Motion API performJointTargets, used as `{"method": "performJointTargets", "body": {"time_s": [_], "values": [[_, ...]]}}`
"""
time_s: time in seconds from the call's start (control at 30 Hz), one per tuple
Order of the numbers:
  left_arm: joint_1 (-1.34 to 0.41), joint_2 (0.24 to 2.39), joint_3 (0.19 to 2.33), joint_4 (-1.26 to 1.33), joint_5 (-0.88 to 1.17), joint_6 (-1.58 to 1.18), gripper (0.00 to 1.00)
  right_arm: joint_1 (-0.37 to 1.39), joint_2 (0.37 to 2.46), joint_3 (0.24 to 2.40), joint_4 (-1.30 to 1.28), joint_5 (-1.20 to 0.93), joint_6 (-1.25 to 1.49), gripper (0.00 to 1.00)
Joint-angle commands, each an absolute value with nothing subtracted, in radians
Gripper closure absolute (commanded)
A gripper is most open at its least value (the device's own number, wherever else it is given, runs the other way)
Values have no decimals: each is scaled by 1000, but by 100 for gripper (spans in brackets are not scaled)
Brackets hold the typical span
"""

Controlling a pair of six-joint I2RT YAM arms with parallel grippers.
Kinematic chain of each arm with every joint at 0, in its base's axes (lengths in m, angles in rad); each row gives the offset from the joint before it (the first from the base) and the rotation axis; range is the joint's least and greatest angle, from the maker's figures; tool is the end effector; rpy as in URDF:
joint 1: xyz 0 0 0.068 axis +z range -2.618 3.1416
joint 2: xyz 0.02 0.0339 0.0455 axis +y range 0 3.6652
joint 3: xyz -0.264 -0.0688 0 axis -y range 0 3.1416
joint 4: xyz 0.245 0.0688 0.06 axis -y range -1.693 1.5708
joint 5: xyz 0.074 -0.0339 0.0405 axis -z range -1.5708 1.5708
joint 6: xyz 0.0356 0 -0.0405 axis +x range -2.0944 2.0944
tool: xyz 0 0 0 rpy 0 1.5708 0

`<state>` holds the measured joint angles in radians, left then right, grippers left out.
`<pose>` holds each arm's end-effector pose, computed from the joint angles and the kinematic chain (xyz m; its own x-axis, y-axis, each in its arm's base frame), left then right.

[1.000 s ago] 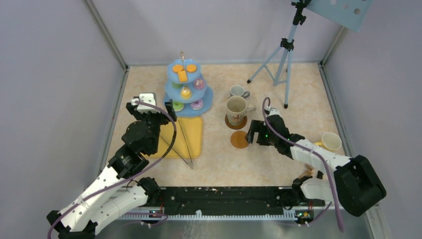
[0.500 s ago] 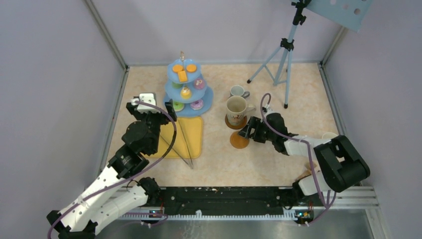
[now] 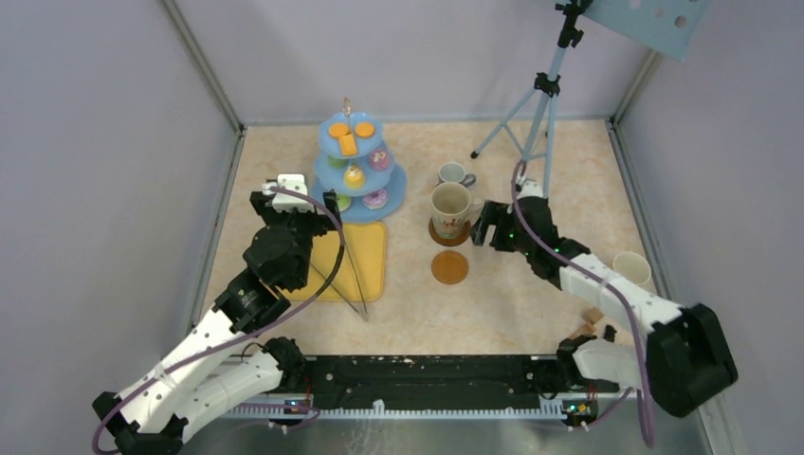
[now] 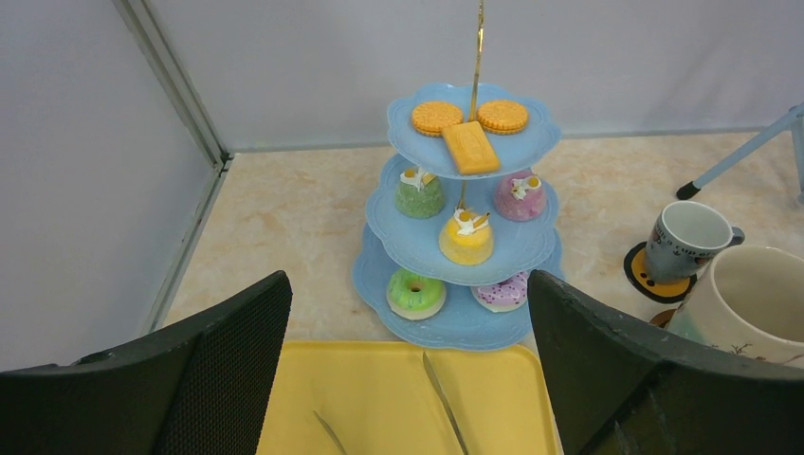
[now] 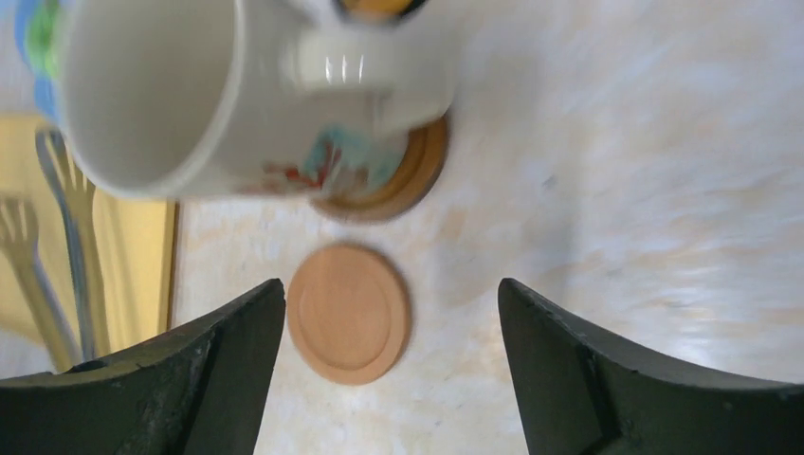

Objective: Serve the afternoon tea

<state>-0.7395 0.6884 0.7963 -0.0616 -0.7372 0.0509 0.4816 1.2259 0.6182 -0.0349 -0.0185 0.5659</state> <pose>0.1295 -0.0858 0.3719 0.0343 0.0197 -0.9992 0.0011 0.9998 0.0198 0.2247 0.1182 0.2056 -0.7037 0.2371 -0.6698 -0.1172 0.8910 0.4386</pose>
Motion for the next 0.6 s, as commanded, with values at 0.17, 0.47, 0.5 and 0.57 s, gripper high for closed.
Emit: {"method": "performJointTargets", "body": {"time_s": [0.17,0.47,0.5,0.57], "values": [[-738,683,809,-32,-730,44,1,409,868,736,-444,1002,549,4],[-738,661,808,-33,-729,40,1,-37,848,800,-646,715,750,5],[-738,659,808,-33,-728,40,1,-81,863,807,-677,690,797,6],[-738,658,809,-34,-724,38,1,-160,908,830,-729,644,866,7]]}}
